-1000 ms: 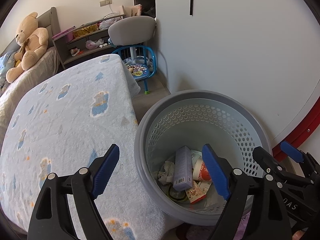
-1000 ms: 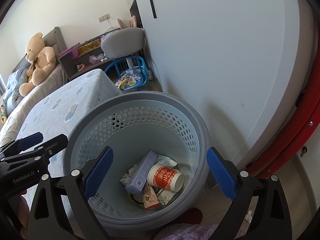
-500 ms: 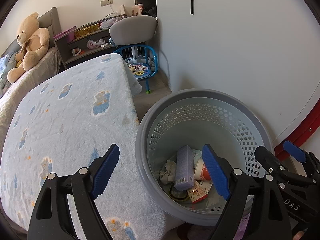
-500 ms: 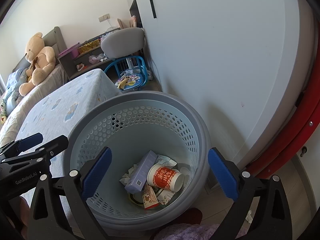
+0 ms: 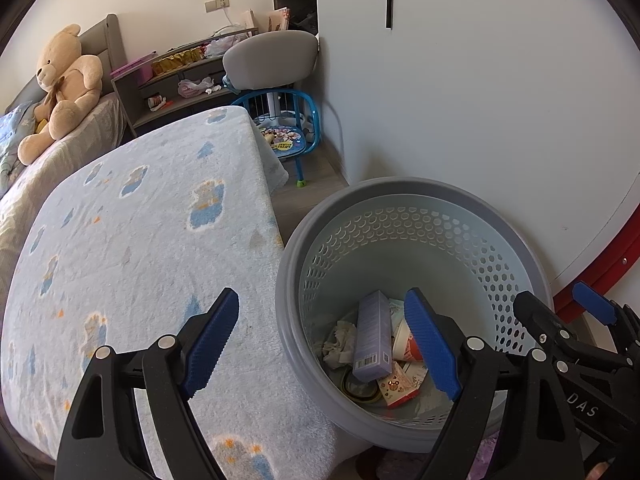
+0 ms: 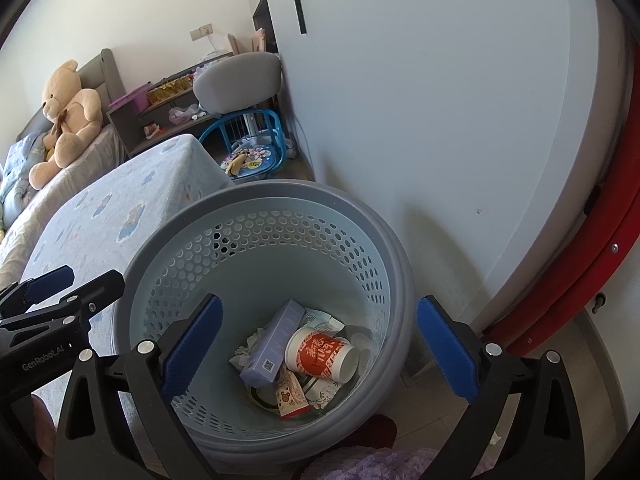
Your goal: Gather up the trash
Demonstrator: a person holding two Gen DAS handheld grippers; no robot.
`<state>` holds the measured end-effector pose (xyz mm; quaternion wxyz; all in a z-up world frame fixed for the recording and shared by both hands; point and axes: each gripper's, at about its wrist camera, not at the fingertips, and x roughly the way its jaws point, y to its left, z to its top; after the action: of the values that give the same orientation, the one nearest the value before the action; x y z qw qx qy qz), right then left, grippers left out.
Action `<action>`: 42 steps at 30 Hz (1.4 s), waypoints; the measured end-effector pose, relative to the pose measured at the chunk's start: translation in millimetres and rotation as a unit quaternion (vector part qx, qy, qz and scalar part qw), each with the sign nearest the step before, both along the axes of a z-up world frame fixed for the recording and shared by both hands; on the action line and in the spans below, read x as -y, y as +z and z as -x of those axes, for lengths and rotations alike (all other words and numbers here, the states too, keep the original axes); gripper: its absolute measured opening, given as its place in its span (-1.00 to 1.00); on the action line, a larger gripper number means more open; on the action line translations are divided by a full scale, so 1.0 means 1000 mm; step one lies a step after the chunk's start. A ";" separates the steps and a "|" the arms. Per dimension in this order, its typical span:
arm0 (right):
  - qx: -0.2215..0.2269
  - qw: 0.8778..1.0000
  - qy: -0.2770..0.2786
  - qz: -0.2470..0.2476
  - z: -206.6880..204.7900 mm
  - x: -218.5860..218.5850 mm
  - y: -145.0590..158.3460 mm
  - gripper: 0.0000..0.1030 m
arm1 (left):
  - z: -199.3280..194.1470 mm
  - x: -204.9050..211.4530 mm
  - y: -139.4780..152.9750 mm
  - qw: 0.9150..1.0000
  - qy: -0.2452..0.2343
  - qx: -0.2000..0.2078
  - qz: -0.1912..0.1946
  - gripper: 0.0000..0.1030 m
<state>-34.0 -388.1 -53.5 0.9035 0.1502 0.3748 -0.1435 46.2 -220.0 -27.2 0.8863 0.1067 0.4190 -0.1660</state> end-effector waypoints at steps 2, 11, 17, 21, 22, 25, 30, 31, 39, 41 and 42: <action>-0.005 1.000 -0.003 0.004 -0.001 0.000 0.000 0.86 | 0.000 0.001 -0.002 1.000 0.001 0.000 -0.001 0.57; -0.022 0.999 -0.009 0.030 -0.004 -0.004 -0.003 0.86 | -0.001 0.001 -0.006 1.000 0.005 -0.001 -0.005 0.57; -0.025 0.999 -0.008 0.035 -0.005 -0.006 -0.004 0.86 | -0.001 0.001 -0.006 1.000 0.005 -0.001 -0.006 0.57; -0.025 0.999 -0.008 0.034 -0.005 -0.006 -0.004 0.86 | -0.001 0.001 -0.006 1.000 0.005 0.000 -0.006 0.57; -0.024 0.999 -0.009 0.033 -0.004 -0.005 -0.004 0.86 | -0.001 0.001 -0.006 1.000 0.005 0.000 -0.006 0.57; -0.023 0.999 -0.009 0.032 -0.004 -0.005 -0.004 0.86 | -0.001 0.001 -0.006 1.000 0.005 -0.001 -0.006 0.57; -0.023 0.999 -0.009 0.032 -0.004 -0.005 -0.004 0.86 | 0.000 0.001 -0.006 1.000 0.005 -0.002 -0.006 0.57; -0.023 0.999 -0.009 0.032 -0.004 -0.005 -0.004 0.86 | 0.000 0.001 -0.006 1.000 0.005 -0.002 -0.006 0.57; -0.021 0.999 -0.010 0.030 -0.003 -0.005 -0.002 0.86 | 0.000 0.001 -0.006 1.000 0.005 -0.002 -0.006 0.57; -0.021 0.999 -0.010 0.031 -0.004 -0.006 -0.002 0.86 | 0.000 0.001 -0.006 1.000 0.005 -0.002 -0.005 0.57; -0.021 0.999 -0.009 0.031 -0.003 -0.005 -0.002 0.86 | 0.000 0.001 -0.006 1.000 0.005 -0.002 -0.005 0.57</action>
<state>-30.6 -382.7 -55.3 0.8981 0.1230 0.3879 -0.1664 46.0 -221.1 -33.1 0.8855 0.1089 0.4225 -0.1596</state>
